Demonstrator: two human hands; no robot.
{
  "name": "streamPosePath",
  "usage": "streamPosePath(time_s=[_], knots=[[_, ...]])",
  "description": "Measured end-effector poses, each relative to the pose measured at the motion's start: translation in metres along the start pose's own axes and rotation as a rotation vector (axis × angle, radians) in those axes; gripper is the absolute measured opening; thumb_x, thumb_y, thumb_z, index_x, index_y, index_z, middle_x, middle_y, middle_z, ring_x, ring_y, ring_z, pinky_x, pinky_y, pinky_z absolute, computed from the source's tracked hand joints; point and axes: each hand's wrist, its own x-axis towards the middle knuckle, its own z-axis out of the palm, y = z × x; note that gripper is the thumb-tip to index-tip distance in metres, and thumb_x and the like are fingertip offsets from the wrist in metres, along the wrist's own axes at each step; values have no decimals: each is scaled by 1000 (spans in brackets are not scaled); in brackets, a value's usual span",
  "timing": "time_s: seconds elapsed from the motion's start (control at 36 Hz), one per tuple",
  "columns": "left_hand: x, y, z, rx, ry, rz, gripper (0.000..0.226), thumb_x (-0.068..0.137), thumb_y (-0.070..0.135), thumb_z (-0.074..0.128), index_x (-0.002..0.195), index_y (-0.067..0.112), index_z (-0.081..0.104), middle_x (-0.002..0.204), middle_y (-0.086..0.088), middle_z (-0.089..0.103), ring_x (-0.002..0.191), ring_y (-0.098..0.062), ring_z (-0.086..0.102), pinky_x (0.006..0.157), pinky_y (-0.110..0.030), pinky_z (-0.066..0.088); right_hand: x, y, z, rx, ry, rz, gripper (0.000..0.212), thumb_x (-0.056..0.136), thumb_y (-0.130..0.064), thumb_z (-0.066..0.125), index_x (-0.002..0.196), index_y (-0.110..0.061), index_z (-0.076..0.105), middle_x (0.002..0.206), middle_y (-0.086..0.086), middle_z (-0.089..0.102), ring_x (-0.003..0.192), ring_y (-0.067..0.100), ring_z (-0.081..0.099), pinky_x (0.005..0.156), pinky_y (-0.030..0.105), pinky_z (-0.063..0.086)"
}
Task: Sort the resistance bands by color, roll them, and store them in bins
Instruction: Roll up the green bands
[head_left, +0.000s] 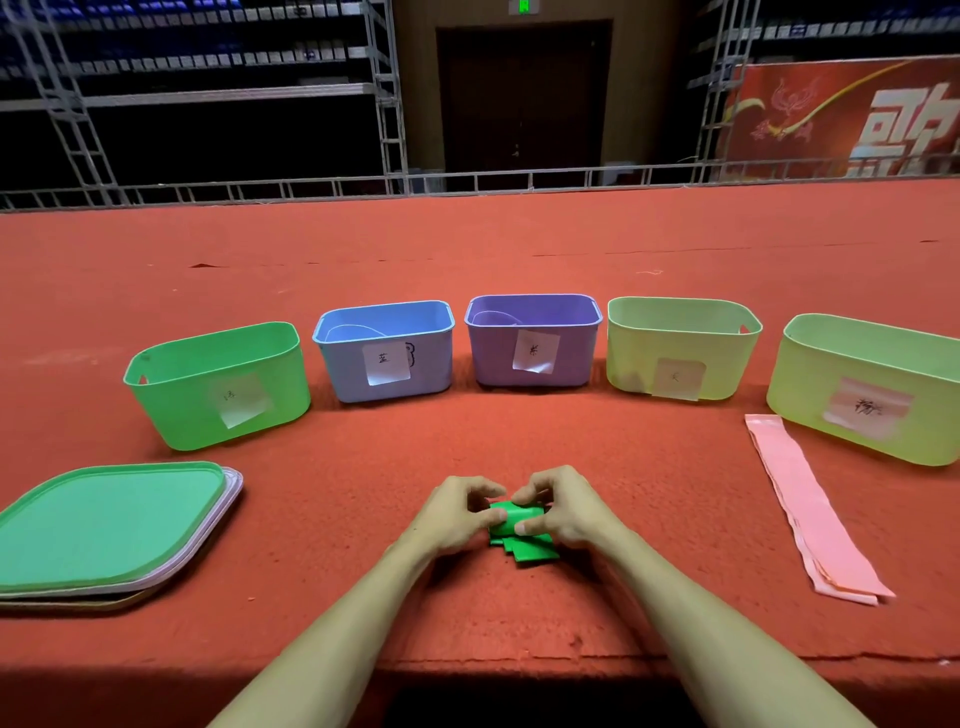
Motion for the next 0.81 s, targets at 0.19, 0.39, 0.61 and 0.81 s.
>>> streamPosePath(time_s=[0.19, 0.39, 0.61, 0.81], knots=[[-5, 2, 0, -4, -35, 7, 20, 79, 18, 75, 99, 21, 74, 95, 8, 74, 88, -6, 68, 88, -31, 54, -9, -2, -1, 0, 25, -22, 34, 63, -15, 88, 69, -35, 62, 94, -6, 73, 88, 6, 67, 84, 19, 52], [-11, 9, 2, 25, -28, 30, 22, 71, 15, 82, 89, 23, 72, 82, 6, 72, 73, -5, 65, 74, -24, 53, -12, -5, -8, 22, -9, -56, 17, 71, -20, 83, 77, -31, 70, 82, -6, 72, 77, 2, 66, 75, 23, 52], [-21, 13, 7, 69, 28, 67, 33, 64, 13, 86, 91, 22, 69, 89, 11, 65, 81, -5, 61, 71, -13, 45, -18, 0, -9, -36, -98, -33, 31, 70, -26, 84, 98, -20, 75, 83, -13, 71, 75, -3, 62, 75, 20, 49], [-26, 16, 5, -30, -60, 101, 29, 68, 15, 85, 86, 25, 65, 88, 9, 66, 82, -4, 61, 81, -21, 50, -30, 4, -5, 7, -33, -43, 30, 61, -21, 90, 79, -31, 68, 83, -9, 72, 77, 3, 66, 75, 24, 53]])
